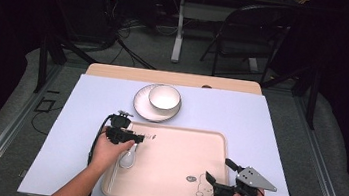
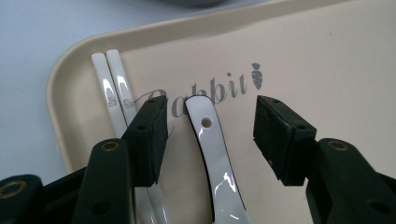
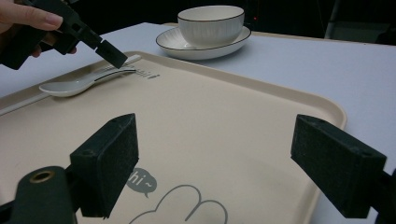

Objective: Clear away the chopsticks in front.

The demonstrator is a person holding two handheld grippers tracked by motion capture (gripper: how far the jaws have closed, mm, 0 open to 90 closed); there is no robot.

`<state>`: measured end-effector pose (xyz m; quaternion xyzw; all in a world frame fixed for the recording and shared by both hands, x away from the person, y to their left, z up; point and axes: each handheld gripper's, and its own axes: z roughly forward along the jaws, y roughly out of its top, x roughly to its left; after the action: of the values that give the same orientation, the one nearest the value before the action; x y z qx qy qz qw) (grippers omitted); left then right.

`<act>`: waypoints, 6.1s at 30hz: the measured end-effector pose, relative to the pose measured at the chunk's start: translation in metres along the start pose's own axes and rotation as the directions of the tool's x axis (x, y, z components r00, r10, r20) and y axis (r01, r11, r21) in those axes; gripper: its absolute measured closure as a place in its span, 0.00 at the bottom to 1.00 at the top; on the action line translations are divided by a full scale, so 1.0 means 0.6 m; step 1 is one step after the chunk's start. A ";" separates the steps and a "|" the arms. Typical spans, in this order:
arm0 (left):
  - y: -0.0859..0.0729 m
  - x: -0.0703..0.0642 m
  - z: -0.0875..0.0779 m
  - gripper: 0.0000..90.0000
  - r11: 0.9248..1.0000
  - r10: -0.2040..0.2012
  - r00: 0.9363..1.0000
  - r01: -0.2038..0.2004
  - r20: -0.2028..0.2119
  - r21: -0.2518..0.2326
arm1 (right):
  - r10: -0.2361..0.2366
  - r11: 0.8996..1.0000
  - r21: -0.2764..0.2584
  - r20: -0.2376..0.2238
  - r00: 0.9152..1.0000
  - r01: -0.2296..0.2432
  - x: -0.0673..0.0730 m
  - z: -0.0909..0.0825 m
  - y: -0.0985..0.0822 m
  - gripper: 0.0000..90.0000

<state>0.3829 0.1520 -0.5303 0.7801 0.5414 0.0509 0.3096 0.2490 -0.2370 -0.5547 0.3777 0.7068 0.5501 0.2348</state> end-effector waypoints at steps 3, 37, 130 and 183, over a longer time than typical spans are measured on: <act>0.003 -0.002 -0.004 0.50 1.000 0.008 1.000 -0.008 -0.004 -0.001 | 0.002 1.000 0.000 0.000 1.000 -0.002 0.000 0.000 0.000 0.16; 0.099 0.001 -0.044 0.47 0.996 0.001 1.000 -0.003 -0.024 -0.092 | 0.006 1.000 0.001 0.002 1.000 -0.006 -0.001 0.000 0.000 0.16; 0.192 0.015 0.130 0.63 0.964 -0.200 0.977 0.184 -0.070 -0.190 | 0.012 1.000 -0.003 -0.008 1.000 -0.012 -0.001 -0.003 0.000 0.16; 0.194 0.029 0.122 0.90 0.938 -0.282 0.959 0.276 0.002 -0.209 | 0.011 1.000 -0.006 -0.015 1.000 -0.012 -0.001 -0.001 0.001 0.16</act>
<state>0.5151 0.1100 -0.5306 0.6580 0.6424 0.0735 0.3858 0.2490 -0.2382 -0.5542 0.3769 0.7047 0.5564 0.2274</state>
